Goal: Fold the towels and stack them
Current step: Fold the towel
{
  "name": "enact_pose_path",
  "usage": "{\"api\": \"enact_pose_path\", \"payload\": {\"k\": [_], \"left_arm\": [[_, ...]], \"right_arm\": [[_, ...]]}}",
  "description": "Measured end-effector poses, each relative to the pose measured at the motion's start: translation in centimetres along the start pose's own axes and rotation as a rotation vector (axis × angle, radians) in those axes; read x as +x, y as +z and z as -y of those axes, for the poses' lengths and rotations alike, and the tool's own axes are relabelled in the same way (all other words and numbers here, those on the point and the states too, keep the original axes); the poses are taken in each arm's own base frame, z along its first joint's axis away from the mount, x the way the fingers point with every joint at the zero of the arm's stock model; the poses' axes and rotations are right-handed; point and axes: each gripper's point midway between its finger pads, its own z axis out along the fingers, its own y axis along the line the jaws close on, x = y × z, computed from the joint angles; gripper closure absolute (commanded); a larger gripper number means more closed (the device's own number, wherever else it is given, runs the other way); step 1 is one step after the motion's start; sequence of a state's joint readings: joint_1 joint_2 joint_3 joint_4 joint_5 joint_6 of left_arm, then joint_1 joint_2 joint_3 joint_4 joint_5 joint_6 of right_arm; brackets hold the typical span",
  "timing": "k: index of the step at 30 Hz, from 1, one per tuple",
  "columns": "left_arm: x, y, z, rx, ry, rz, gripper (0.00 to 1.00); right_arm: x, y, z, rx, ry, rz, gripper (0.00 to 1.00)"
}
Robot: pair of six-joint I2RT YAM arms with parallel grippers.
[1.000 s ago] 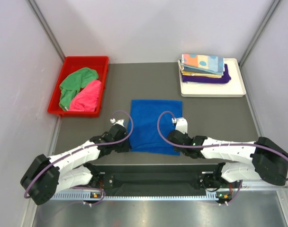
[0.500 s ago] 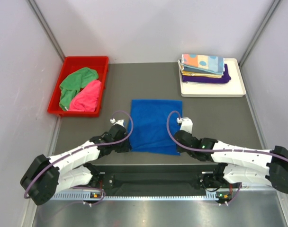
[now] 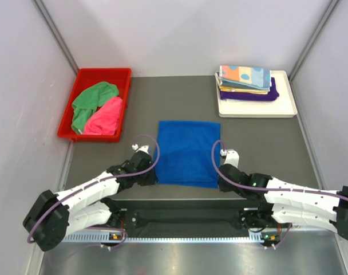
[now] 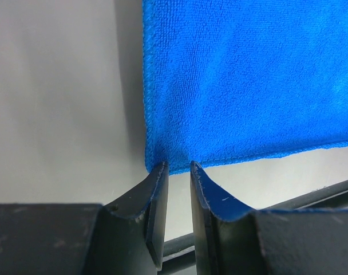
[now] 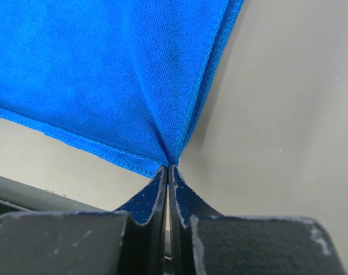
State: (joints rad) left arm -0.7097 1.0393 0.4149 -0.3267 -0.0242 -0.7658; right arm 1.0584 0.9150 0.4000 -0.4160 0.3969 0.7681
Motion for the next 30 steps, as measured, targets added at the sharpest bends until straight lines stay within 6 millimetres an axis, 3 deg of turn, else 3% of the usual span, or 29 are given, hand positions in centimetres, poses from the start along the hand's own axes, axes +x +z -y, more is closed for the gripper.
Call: {"api": "enact_pose_path", "payload": {"k": [2, 6, 10, 20, 24, 30], "left_arm": [[0.1, -0.1, -0.1, -0.004, 0.0, -0.001, 0.73], [0.3, -0.5, -0.5, -0.015, 0.0, -0.005, 0.71], [0.2, -1.3, -0.4, -0.011, 0.0, -0.002, 0.69], [-5.0, -4.7, 4.6, 0.109, -0.001, 0.112, 0.67], [-5.5, -3.2, 5.5, 0.106, 0.003, 0.091, 0.69], [-2.8, -0.2, 3.8, 0.067, -0.024, 0.012, 0.7]], "right_arm": [[0.0, -0.1, 0.0, -0.003, 0.008, 0.0, 1.0], [-0.4, -0.7, -0.4, -0.034, 0.038, 0.013, 0.87], [-1.1, -1.9, -0.9, -0.086, 0.074, 0.044, 0.82], [-2.8, -3.2, -1.6, -0.107, 0.086, 0.071, 0.77], [-2.9, -1.7, -2.6, -0.087, 0.068, 0.047, 0.79], [-0.7, 0.6, -2.9, -0.086, 0.08, -0.003, 0.76]]}}
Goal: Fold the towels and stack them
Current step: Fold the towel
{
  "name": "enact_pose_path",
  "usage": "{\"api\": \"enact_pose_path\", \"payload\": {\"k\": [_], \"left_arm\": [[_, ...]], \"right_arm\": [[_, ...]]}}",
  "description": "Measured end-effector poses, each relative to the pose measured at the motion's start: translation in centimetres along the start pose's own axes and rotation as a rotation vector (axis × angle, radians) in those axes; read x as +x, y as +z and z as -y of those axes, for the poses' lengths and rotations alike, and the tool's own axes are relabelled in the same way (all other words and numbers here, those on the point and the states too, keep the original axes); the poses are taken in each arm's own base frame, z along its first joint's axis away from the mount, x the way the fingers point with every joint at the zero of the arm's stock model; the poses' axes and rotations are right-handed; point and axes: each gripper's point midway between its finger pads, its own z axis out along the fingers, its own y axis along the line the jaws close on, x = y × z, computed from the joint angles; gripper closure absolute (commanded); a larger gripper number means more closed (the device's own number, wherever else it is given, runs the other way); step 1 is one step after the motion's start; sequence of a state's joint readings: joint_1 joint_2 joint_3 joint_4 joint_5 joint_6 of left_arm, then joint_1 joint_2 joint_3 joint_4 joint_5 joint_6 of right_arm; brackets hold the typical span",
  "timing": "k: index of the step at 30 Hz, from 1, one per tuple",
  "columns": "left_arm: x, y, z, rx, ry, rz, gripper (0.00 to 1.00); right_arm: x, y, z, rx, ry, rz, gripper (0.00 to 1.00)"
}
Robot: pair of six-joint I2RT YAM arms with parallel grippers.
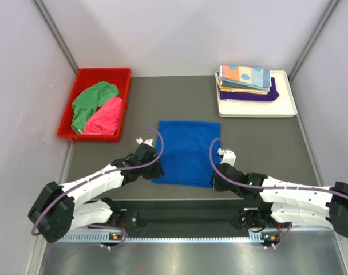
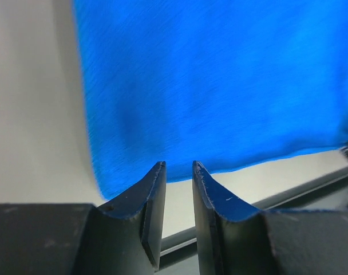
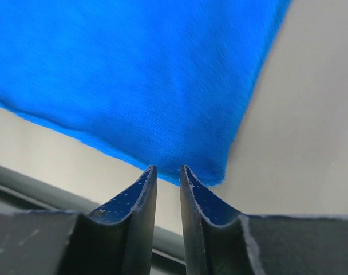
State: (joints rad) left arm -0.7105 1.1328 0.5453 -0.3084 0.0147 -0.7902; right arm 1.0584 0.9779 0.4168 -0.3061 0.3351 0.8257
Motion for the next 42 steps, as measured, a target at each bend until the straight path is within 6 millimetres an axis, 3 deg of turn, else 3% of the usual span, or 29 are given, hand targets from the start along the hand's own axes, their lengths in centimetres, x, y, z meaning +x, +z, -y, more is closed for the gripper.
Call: {"api": "enact_pose_path", "payload": {"k": [3, 5, 14, 17, 19, 21, 25, 28, 30, 34, 37, 42], "left_arm": [[1.9, 0.8, -1.8, -0.035, -0.032, -0.034, 0.69], [2.7, 1.1, -2.6, -0.057, -0.065, -0.048, 0.69], [2.3, 1.1, -2.6, -0.066, -0.153, -0.008, 0.67], [2.1, 0.4, -2.6, -0.065, -0.153, 0.005, 0.62], [1.5, -0.6, -2.3, -0.059, -0.144, 0.028, 0.59], [0.0, -1.7, -1.4, -0.044, -0.125, 0.067, 0.55], [-5.6, -3.8, 1.8, 0.0, -0.079, 0.217, 0.51], [-10.6, -4.0, 3.4, -0.014, -0.05, 0.305, 0.51], [-13.6, -2.8, 3.4, -0.053, -0.035, 0.332, 0.51], [-17.7, 1.2, 0.9, -0.159, 0.002, 0.308, 0.5], [-19.8, 4.2, -1.7, -0.243, 0.062, 0.259, 0.48], [-22.4, 7.2, -3.1, -0.249, 0.15, 0.207, 0.46]], "right_arm": [[2.0, 0.8, 1.4, 0.018, 0.027, -0.027, 0.74], [2.1, 0.8, 1.3, -0.004, 0.067, -0.01, 0.74], [2.2, 0.4, 1.5, -0.025, 0.131, 0.014, 0.74], [1.8, -0.4, 1.7, -0.034, 0.135, 0.027, 0.71], [0.9, -1.3, 1.7, -0.043, 0.139, 0.056, 0.63], [-0.9, -2.5, 1.3, -0.047, 0.14, 0.102, 0.58], [-7.3, -4.4, 0.3, -0.032, 0.139, 0.209, 0.6], [-13.2, -3.9, 2.8, 0.047, 0.198, 0.288, 0.61], [-15.9, -2.4, 5.6, 0.118, 0.221, 0.295, 0.61], [-17.7, 1.4, 8.8, 0.183, 0.209, 0.213, 0.61], [-18.9, 4.5, 9.8, 0.191, 0.185, 0.149, 0.6], [-21.6, 8.2, 10.1, 0.18, 0.15, 0.118, 0.6]]}}
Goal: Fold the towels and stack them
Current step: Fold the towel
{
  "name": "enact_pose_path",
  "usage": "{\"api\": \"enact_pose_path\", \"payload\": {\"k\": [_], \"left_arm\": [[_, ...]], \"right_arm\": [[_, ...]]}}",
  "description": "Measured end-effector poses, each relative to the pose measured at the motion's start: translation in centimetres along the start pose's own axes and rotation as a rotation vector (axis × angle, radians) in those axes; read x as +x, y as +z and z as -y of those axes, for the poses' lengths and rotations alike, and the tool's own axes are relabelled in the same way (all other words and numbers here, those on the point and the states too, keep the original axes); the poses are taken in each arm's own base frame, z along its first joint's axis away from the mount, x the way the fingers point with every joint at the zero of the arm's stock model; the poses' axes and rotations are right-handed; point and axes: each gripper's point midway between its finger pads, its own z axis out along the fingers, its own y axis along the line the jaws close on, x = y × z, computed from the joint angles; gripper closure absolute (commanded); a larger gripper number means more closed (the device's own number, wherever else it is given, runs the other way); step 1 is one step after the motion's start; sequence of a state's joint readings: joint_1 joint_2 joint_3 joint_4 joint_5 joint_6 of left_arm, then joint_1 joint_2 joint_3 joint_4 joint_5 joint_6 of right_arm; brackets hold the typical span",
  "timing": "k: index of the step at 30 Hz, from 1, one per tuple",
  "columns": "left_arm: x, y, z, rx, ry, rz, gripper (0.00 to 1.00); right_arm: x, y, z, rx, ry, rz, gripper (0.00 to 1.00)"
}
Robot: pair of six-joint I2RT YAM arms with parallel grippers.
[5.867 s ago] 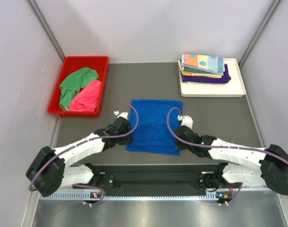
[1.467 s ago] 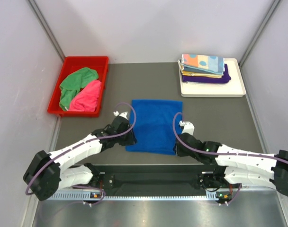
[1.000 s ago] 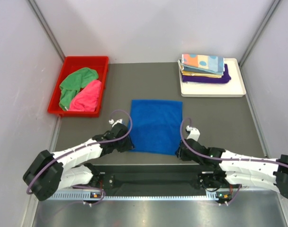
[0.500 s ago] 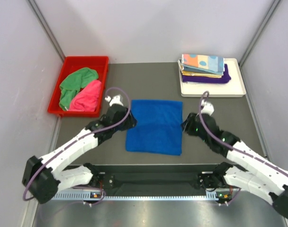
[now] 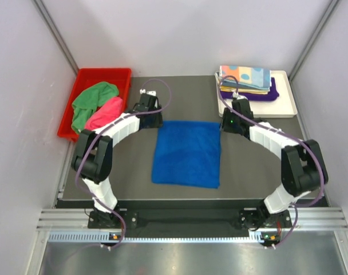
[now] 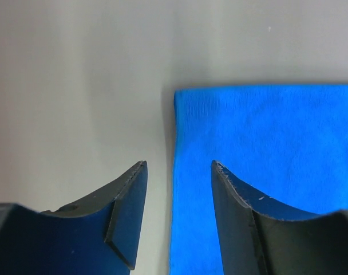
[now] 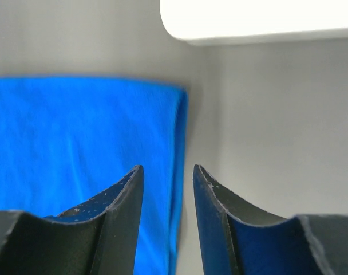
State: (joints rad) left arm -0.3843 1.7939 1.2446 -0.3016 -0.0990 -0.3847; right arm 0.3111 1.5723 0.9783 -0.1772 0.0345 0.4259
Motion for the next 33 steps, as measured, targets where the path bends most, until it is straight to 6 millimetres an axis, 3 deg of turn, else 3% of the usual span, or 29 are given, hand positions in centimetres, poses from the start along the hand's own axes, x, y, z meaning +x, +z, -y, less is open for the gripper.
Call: {"api": "enact_pose_path", "payload": {"k": [4, 8, 14, 16, 18, 33], "left_arm": [[-1.2, 1.5, -0.3, 0.027, 0.022, -0.015, 0.46], [-1.7, 2.9, -0.4, 0.051, 0.031, -0.038, 0.47], [0.2, 4.8, -0.5, 0.071, 0.036, -0.104, 0.47], [1.1, 5.6, -0.7, 0.066, 0.038, -0.129, 0.48], [0.3, 5.6, -0.4, 0.072, 0.036, -0.111, 0.48], [0.0, 6.7, 0.3, 0.037, 0.015, -0.075, 0.53]], "right_arm": [[-1.4, 2.4, -0.8, -0.009, -0.023, -0.005, 0.6], [-1.4, 4.3, -0.8, -0.001, -0.038, -0.03, 0.6], [-0.6, 6.4, -0.2, 0.032, -0.059, -0.076, 0.61], [-0.5, 6.9, 0.1, 0.046, -0.068, -0.083, 0.61], [-0.6, 7.2, 0.3, 0.059, -0.076, -0.088, 0.62], [-0.3, 8.2, 1.5, 0.116, -0.116, -0.094, 0.66]]}}
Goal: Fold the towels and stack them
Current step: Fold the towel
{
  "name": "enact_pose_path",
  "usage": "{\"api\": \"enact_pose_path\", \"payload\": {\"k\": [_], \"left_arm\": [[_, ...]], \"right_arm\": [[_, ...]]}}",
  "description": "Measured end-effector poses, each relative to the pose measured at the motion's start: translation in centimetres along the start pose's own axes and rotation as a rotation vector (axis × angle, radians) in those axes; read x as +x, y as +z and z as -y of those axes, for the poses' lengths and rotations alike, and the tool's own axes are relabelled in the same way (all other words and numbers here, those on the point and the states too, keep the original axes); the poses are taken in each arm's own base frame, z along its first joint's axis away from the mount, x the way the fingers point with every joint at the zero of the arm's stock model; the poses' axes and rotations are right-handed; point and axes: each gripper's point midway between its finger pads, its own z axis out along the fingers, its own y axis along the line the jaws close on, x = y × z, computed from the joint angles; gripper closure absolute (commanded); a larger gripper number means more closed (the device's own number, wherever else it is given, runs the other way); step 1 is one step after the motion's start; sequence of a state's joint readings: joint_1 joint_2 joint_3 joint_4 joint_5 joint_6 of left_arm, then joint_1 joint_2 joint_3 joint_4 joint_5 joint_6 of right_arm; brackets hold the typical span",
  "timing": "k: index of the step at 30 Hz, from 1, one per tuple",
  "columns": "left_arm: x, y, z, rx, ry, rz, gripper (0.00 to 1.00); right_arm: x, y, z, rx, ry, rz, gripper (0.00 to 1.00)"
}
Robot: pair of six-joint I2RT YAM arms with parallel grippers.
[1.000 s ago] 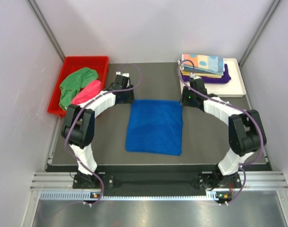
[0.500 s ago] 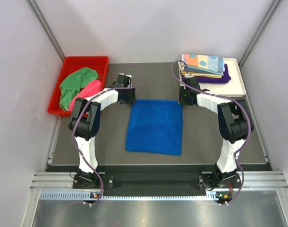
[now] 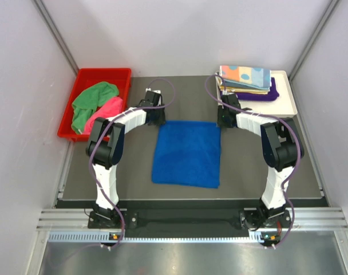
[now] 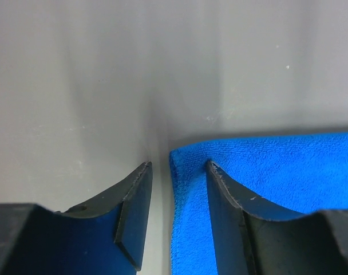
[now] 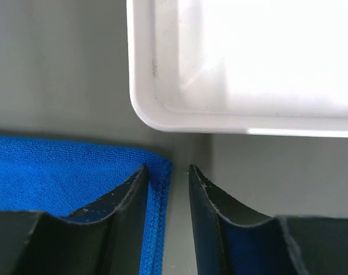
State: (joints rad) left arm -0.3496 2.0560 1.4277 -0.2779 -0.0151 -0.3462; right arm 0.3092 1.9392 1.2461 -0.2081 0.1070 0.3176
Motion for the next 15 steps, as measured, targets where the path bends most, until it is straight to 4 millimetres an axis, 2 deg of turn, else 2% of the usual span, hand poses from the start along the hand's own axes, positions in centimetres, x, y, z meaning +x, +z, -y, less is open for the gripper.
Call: {"api": "enact_pose_path", "payload": {"k": [6, 15], "left_arm": [[-0.16, 0.26, 0.05, -0.043, -0.007, 0.031, 0.56], [-0.6, 0.62, -0.03, -0.061, -0.037, 0.09, 0.6]], "right_arm": [[-0.07, 0.15, -0.29, 0.0, -0.007, 0.003, 0.69], [-0.5, 0.64, -0.72, -0.005, -0.002, 0.009, 0.87]]}}
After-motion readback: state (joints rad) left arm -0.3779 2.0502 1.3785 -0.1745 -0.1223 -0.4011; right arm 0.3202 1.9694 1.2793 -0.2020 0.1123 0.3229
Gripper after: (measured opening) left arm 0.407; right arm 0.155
